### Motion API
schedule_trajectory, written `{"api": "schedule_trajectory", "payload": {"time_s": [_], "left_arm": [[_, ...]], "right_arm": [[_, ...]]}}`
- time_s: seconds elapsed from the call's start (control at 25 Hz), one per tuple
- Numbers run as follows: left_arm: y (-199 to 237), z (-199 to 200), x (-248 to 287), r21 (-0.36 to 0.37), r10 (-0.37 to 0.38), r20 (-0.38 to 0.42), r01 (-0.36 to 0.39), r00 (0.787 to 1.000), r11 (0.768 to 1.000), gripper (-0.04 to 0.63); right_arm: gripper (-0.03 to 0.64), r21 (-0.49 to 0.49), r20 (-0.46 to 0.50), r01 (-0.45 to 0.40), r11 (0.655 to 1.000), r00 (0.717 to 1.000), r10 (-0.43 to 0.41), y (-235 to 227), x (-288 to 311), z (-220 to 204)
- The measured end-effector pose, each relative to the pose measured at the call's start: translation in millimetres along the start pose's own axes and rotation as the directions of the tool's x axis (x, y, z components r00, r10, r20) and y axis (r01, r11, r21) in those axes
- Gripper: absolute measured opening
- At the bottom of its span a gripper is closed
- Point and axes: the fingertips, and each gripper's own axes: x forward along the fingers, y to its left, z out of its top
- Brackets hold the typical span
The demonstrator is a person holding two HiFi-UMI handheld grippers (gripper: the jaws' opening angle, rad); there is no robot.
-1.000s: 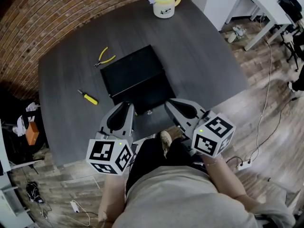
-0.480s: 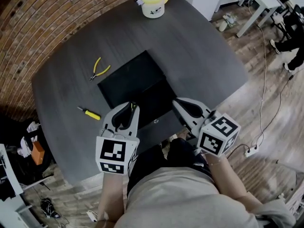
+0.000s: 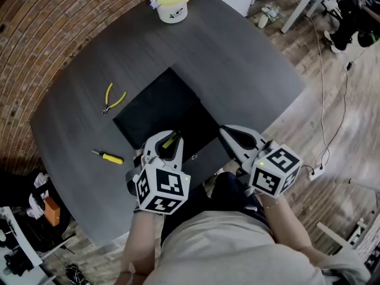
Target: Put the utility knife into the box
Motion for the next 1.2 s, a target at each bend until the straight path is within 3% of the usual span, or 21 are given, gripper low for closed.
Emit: {"api": "schedule_trajectory", "payload": {"time_s": [0.28,0.48,0.84,1.2], "left_arm": [[-18.6,-7.8,32.0,0.082,-0.066,-0.084,0.073,0.994,0.994,0.077],[-31.3,-10.0,51.1,0.064,-0.127,-0.105,0.135,0.986,0.989,0.077],[-41.7,-20.3,79.6,0.099,-0.163,-0.178,0.182,0.97,0.978,0.077],[-53.8,-41.6,96.6,0.105,-0.205,-0.267,0.24,0.942,0.965,0.077]], "right_arm": [[0.006,0.026,0.019,0.049,0.998,0.999,-0.05,-10.3,-13.7,-2.8],[0.006,0.054,0.025,0.07,0.996,0.997,-0.072,-15.6,-21.6,-8.3],[0.006,0.097,0.022,0.092,0.991,0.995,-0.094,-23.8,-25.8,-17.4],[0.006,0.123,0.018,0.087,0.989,0.996,-0.089,-23.0,-25.6,-24.3]]}}
